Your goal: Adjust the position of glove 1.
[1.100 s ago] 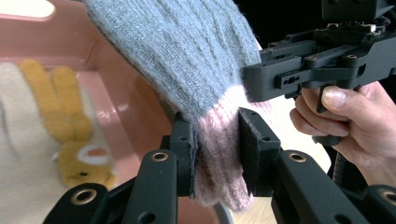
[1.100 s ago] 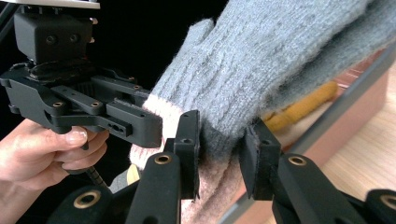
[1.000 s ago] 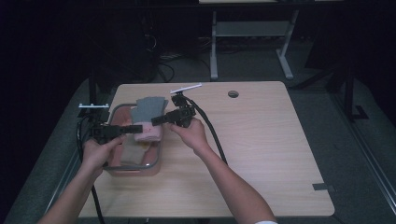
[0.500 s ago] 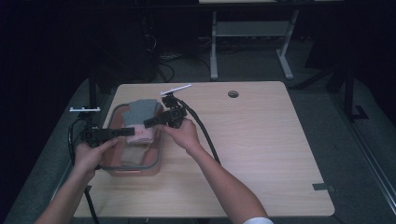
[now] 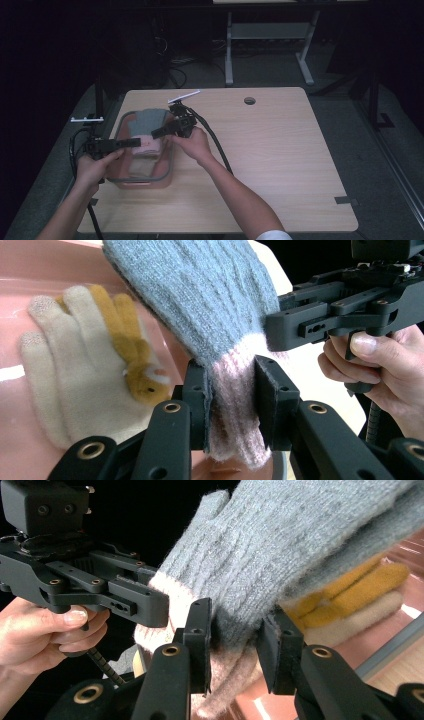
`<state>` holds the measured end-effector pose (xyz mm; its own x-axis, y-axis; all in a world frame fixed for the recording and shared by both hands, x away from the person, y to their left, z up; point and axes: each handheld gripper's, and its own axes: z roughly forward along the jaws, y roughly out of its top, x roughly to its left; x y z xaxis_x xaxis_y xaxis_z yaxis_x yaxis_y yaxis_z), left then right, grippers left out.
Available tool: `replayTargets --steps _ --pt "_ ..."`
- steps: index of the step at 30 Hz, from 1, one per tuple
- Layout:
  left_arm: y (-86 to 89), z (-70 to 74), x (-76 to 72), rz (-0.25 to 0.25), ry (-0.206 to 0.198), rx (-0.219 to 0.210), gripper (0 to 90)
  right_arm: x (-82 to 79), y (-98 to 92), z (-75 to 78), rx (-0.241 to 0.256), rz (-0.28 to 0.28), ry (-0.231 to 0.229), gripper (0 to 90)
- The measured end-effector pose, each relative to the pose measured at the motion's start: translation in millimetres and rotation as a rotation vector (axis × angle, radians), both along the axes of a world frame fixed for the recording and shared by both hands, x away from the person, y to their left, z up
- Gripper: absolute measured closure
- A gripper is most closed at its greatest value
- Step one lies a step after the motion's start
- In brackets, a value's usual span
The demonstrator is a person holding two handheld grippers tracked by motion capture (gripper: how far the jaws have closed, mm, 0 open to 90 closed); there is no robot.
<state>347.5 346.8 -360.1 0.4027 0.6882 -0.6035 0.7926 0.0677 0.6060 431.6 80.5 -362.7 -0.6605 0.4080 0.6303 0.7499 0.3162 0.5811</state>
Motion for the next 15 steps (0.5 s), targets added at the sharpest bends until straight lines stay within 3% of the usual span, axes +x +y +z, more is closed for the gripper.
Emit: replayTargets --steps 8,15 --pt "6.4 -9.0 1.9 0.034 0.021 -0.004 69.6 1.1 -4.8 0.1 -0.043 -0.012 -0.014 68.0" --pt "4.4 -25.1 8.0 0.045 0.098 0.125 70.5 1.6 -11.4 2.6 -0.045 -0.016 -0.017 66.4"
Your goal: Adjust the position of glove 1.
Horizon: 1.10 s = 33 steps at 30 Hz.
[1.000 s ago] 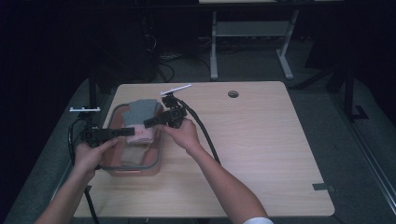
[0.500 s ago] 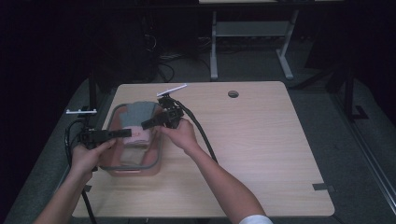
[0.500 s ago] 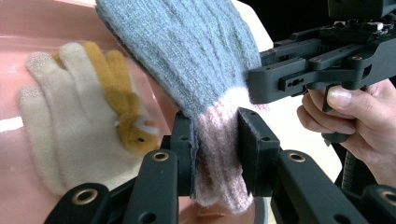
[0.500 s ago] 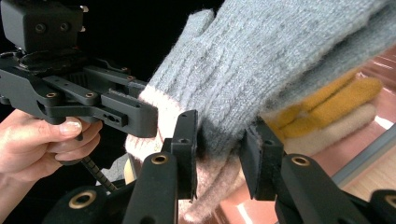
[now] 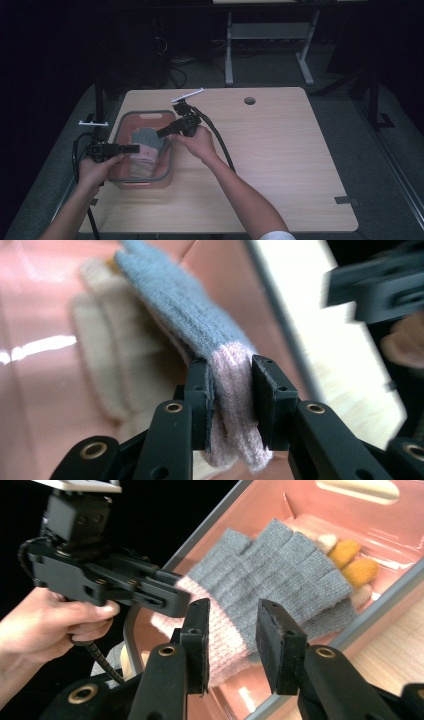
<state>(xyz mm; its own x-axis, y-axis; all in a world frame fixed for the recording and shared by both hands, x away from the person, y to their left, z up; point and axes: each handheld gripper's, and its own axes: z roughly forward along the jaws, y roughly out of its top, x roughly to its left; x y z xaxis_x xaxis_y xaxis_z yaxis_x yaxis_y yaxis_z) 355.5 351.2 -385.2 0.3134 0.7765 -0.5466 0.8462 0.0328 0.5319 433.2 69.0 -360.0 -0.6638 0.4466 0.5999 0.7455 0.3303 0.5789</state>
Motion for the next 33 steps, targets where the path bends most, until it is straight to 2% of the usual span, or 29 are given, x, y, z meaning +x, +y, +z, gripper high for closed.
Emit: replayTargets --steps 3,8,10,16,18,23,27,33 --pt "-4.5 0.0 0.4 -0.01 0.009 0.078 69.1 -0.5 -2.4 1.7 -0.002 0.001 -0.01 65.9" --pt "-8.3 5.0 0.1 -0.024 -0.005 0.178 59.4 -1.6 -8.9 5.5 -0.006 -0.008 -0.017 64.8" --pt "-10.1 6.4 0.2 -0.025 -0.009 0.198 54.0 -2.2 -12.7 7.2 -0.008 -0.016 -0.018 64.5" --pt "-12.6 13.5 0.6 -0.022 -0.018 0.246 48.5 -3.8 -26.2 8.7 -0.011 -0.036 -0.026 63.9" --pt "-12.6 16.1 0.4 -0.023 -0.014 0.247 45.5 -4.2 -30.9 8.8 -0.015 -0.038 -0.03 63.7" --pt "-11.6 28.1 -0.9 0.003 -0.045 0.272 43.7 -6.1 -43.4 9.5 -0.026 -0.051 -0.029 62.4" --pt "-14.0 35.0 -3.2 -0.001 -0.067 0.278 44.0 -8.8 -53.8 10.6 -0.022 -0.069 -0.043 61.9" --pt "-21.7 44.2 -10.1 -0.01 -0.117 0.246 43.6 -15.0 -66.8 13.4 -0.048 -0.082 -0.058 58.9"
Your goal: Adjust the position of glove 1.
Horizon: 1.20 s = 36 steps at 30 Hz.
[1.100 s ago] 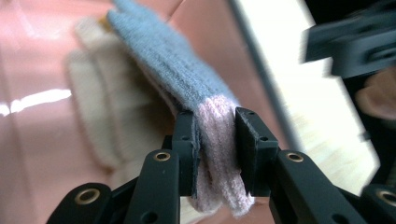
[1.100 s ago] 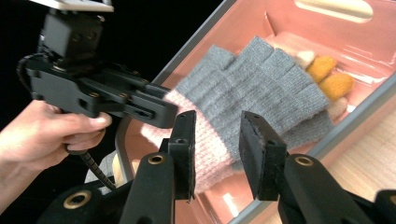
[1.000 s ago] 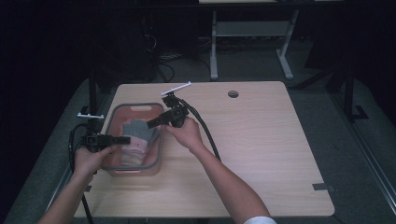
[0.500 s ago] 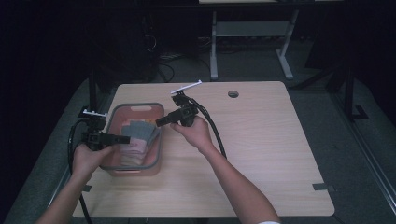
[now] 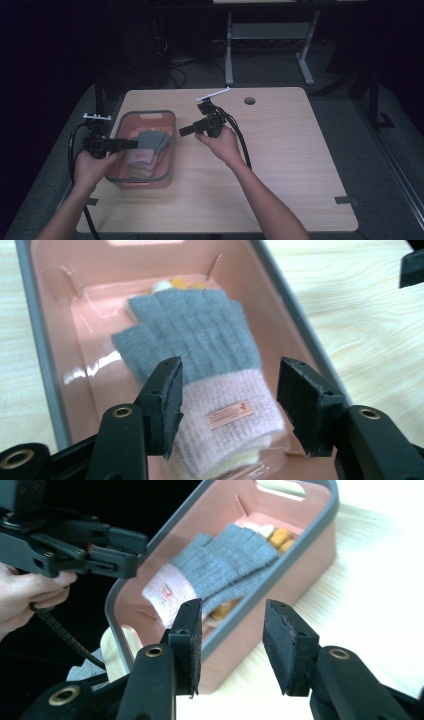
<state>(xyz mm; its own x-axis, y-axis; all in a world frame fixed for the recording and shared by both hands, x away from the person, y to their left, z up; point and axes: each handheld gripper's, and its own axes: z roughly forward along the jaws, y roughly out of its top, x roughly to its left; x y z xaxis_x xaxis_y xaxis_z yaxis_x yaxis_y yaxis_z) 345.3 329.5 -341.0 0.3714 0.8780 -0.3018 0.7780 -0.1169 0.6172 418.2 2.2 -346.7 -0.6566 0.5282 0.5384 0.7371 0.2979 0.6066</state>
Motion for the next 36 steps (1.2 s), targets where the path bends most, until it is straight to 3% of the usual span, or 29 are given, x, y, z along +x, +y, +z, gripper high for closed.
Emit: replayTargets --steps 12,25,36 --pt "-22.2 11.4 -0.2 -0.039 -0.055 -0.043 39.6 -6.9 -32.3 -1.7 0.002 -0.055 0.009 54.4" --pt "-38.6 10.4 2.6 -0.071 -0.058 -0.068 35.7 -9.2 -55.4 -3.4 0.008 -0.094 0.015 50.6" --pt "-49.7 10.7 4.9 -0.1 -0.06 -0.08 32.1 -7.8 -63.4 -7.7 0.01 -0.112 0.03 47.9"
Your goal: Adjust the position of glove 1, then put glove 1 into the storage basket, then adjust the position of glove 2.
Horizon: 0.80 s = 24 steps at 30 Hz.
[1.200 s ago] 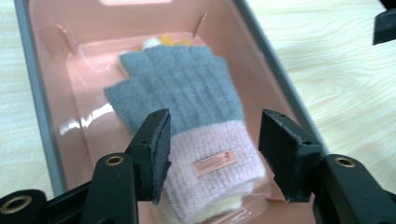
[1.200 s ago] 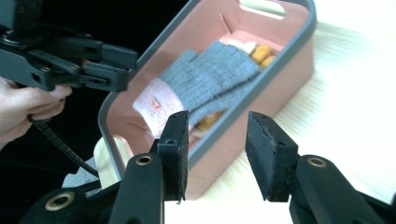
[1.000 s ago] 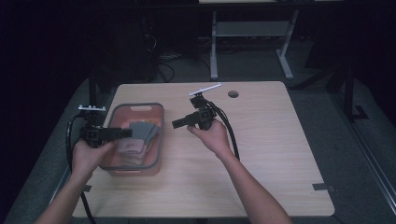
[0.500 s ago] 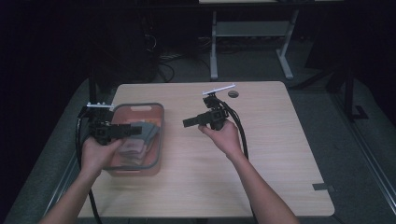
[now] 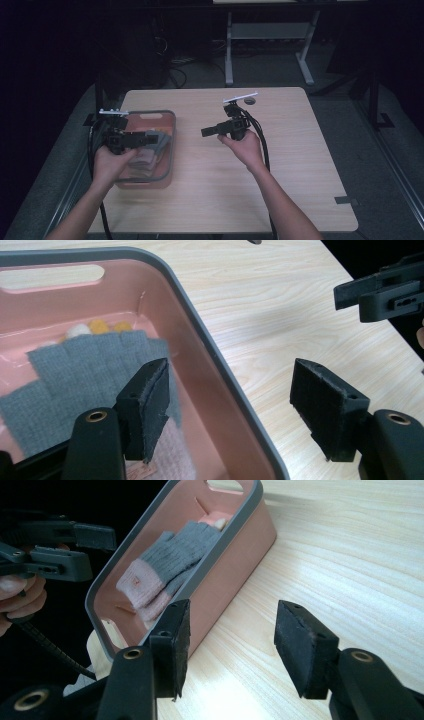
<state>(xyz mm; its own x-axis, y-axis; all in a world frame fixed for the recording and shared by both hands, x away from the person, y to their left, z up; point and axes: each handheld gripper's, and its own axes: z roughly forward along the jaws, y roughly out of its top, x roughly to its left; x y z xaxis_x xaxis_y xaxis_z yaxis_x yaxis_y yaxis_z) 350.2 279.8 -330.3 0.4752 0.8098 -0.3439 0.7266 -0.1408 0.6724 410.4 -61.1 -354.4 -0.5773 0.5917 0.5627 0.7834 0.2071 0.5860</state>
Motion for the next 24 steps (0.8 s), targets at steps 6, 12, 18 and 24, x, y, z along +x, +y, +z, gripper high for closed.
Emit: replayTargets --steps 6,12,18,24 --pt "-8.8 0.6 1.0 -0.022 -0.004 0.0 31.7 0.0 -4.6 -0.5 -0.016 -0.002 0.004 45.2" --pt "-18.8 2.9 1.4 -0.041 -0.016 -0.001 30.3 -2.0 -15.1 0.6 -0.019 -0.01 0.0 44.7" --pt "-33.1 4.6 0.7 -0.074 -0.042 -0.004 29.1 -4.6 -28.1 -1.8 -0.012 -0.034 0.009 44.6" --pt "-42.6 5.0 -0.8 -0.098 -0.042 0.007 28.3 -5.5 -37.0 -7.0 -0.004 -0.055 0.019 43.9"
